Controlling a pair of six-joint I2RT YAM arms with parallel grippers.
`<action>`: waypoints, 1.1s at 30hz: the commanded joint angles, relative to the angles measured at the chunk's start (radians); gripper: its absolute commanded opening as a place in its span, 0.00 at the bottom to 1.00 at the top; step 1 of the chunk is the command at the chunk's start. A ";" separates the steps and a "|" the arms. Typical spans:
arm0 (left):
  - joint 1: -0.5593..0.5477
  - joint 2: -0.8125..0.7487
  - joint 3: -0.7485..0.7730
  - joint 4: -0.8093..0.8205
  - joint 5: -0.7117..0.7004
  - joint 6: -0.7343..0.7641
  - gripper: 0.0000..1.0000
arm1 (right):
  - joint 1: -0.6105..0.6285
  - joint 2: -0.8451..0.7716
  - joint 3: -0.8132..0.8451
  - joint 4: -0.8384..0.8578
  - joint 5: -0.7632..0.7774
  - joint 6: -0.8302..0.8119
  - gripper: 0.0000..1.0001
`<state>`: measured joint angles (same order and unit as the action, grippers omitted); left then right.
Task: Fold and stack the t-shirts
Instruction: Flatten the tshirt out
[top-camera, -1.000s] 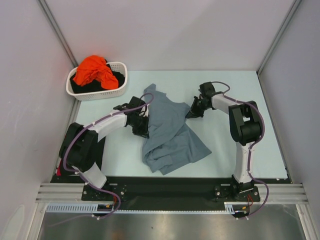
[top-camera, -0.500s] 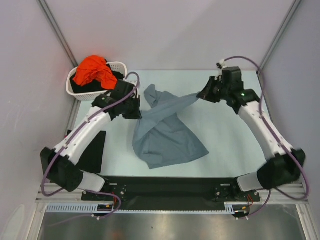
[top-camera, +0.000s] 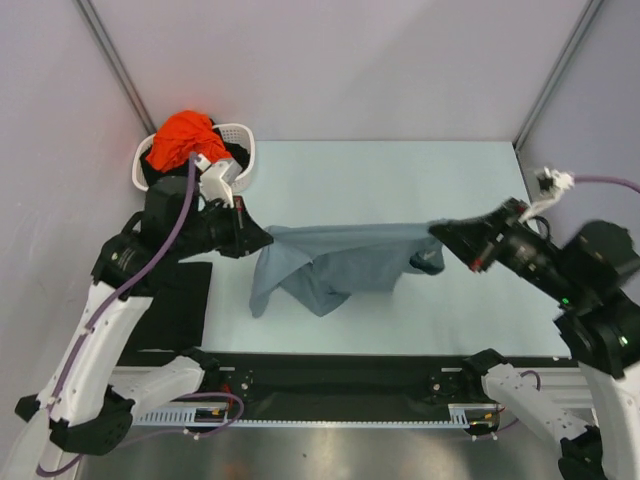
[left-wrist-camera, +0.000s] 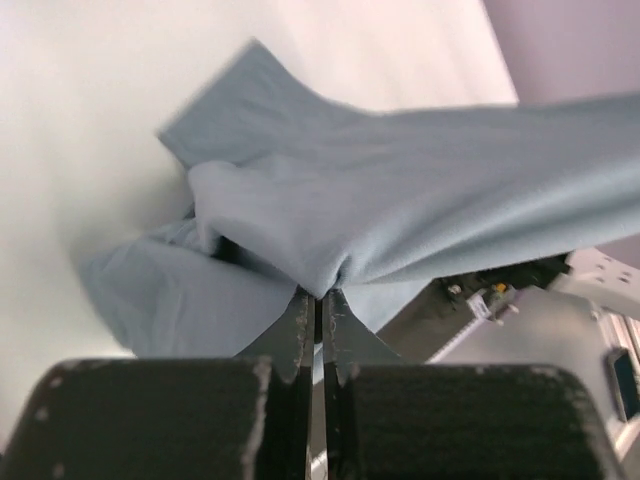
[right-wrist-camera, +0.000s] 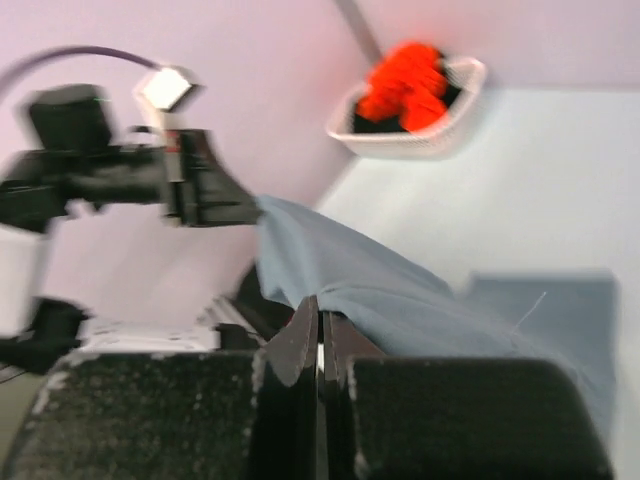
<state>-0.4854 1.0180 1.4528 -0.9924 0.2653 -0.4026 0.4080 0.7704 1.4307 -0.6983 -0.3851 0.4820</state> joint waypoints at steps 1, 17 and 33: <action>0.001 -0.093 0.002 -0.035 -0.011 -0.057 0.00 | 0.002 -0.051 0.045 0.077 -0.126 0.091 0.00; 0.021 0.577 0.205 -0.051 -0.262 0.077 0.50 | -0.358 0.624 -0.073 0.114 0.022 0.167 0.00; 0.022 0.691 -0.100 0.127 -0.144 0.217 0.60 | -0.456 1.130 0.122 0.091 -0.115 -0.025 0.00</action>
<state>-0.4625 1.6978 1.4040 -0.9089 0.1398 -0.2100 -0.0467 1.9610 1.5341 -0.6090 -0.4576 0.5110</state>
